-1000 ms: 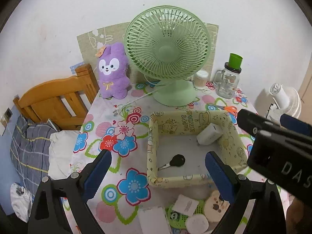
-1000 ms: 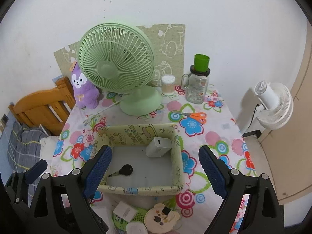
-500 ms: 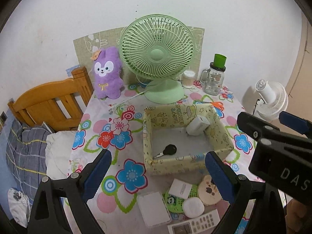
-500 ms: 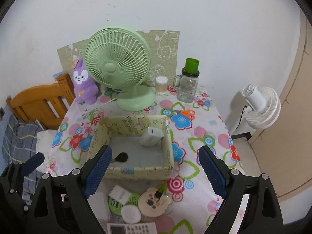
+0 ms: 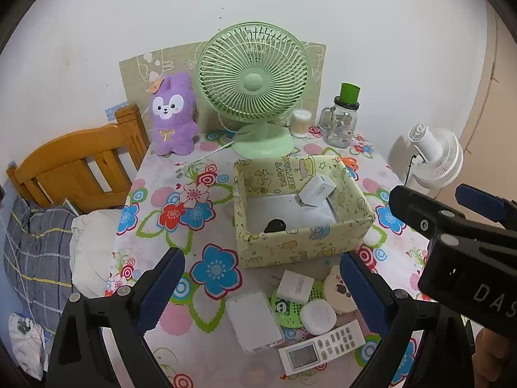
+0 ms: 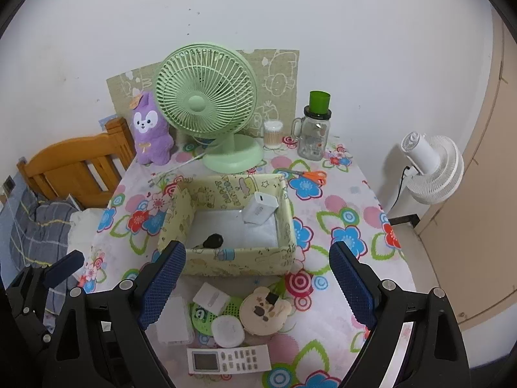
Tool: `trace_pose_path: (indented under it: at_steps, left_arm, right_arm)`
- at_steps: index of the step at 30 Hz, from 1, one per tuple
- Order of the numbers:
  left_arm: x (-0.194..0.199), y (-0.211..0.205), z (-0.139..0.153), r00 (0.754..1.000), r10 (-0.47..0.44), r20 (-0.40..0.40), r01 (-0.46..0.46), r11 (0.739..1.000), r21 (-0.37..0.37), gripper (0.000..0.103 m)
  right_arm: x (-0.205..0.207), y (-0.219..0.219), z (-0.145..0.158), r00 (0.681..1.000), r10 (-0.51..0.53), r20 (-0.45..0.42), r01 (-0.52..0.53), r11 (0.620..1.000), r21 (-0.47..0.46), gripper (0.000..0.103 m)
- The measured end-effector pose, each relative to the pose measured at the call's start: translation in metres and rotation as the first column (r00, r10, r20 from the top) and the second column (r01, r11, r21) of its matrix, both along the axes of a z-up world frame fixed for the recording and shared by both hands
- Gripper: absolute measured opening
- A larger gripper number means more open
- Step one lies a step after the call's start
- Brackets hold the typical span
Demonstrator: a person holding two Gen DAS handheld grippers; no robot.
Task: Organize rigid objects
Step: 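Raise both open grippers out of the fabric box, then grasp the white rectangular plastic case with the left gripper while the right gripper approaches the white round container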
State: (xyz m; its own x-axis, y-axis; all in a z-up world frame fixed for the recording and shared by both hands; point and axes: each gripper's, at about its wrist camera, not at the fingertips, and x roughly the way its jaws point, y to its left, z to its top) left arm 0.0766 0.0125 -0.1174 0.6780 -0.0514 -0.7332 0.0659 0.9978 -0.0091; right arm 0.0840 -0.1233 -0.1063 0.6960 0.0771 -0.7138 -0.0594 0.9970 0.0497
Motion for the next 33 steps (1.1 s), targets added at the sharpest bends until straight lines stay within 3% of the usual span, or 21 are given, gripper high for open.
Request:
trace_pose_path:
  at_steps: [10, 17, 33]
  left_arm:
    - [-0.012, 0.006, -0.024, 0.999, -0.025, -0.039, 0.023, 0.999, -0.031, 0.098]
    - [-0.013, 0.01, -0.041, 0.999, -0.03, -0.039, 0.03, 0.999, -0.02, 0.098]
    - [-0.003, 0.01, -0.092, 0.996, -0.031, -0.087, 0.031, 0.999, -0.009, 0.098]
  right_arm:
    - [-0.02, 0.005, -0.027, 1.0, 0.004, -0.018, -0.004, 1.0, -0.016, 0.092]
    - [-0.027, -0.001, -0.052, 1.0, -0.001, -0.025, 0.002, 0.999, 0.048, 0.092]
    - [-0.016, 0.009, -0.099, 0.997, 0.044, -0.071, -0.043, 0.999, 0.008, 0.092]
